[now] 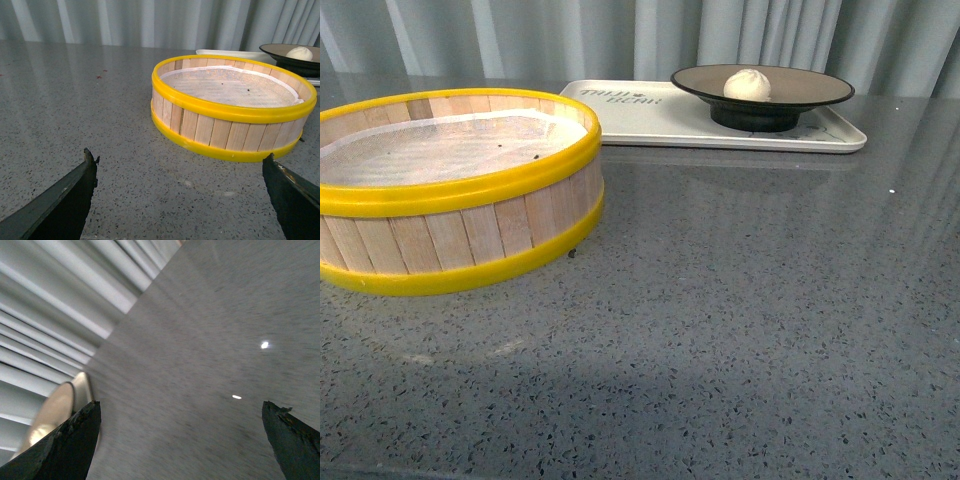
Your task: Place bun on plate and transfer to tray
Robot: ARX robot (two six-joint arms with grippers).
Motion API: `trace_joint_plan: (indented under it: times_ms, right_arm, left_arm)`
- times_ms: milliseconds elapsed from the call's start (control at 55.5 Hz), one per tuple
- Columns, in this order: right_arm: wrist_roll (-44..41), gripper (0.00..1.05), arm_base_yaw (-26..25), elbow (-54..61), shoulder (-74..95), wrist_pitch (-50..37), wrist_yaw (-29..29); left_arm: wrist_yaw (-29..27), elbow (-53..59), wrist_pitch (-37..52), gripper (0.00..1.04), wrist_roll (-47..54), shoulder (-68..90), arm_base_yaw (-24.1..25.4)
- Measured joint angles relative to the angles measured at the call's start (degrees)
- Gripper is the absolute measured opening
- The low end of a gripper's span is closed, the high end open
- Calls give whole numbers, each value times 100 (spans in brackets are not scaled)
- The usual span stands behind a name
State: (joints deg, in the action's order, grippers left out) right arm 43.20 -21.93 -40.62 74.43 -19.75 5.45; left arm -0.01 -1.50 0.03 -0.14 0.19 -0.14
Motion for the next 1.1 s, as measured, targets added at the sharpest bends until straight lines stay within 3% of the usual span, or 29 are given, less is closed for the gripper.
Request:
trace_joint_plan:
  times_ms: [90,252,342,414,432,450,523,559,703,1027,1099]
  right_arm:
    - [-1353,96,-131,1202,-1290,-146,-636]
    - [-2830,96,-74,2068,-2229,-498,-1412]
    - [-3926,96,262,2557,-2844,-839,-2085]
    - [-5108,96,855,2968,-3289,-1390,-2529]
    - [-5165,95,903,3023,-3381,-1397,-2417]
    - [-5171,91,909,3067,-3523,-1215,-1770]
    - [-4929,80,1088,3261,-3871,-833,-610]
    - [-4741,73,1331,3460,-4033,-817,-216]
    - [-4478,50,2129,3974,-4109,-1300,-457]
    - [-4382,1,2173,4035,-4924,-546,-542]
    - [-4378,2,2175,4035,-5108,-350,-540]
  left_arm:
    - [0,0,0,98,0,0,0]
    - [-2,0,0,98,0,0,0]
    - [0,0,0,98,0,0,0]
    - [0,0,0,98,0,0,0]
    - [-2,0,0,98,0,0,0]
    - [-2,0,0,98,0,0,0]
    - [2,0,0,98,0,0,0]
    - [0,0,0,98,0,0,0]
    - [-2,0,0,98,0,0,0]
    - [0,0,0,98,0,0,0]
    - [0,0,0,98,0,0,0]
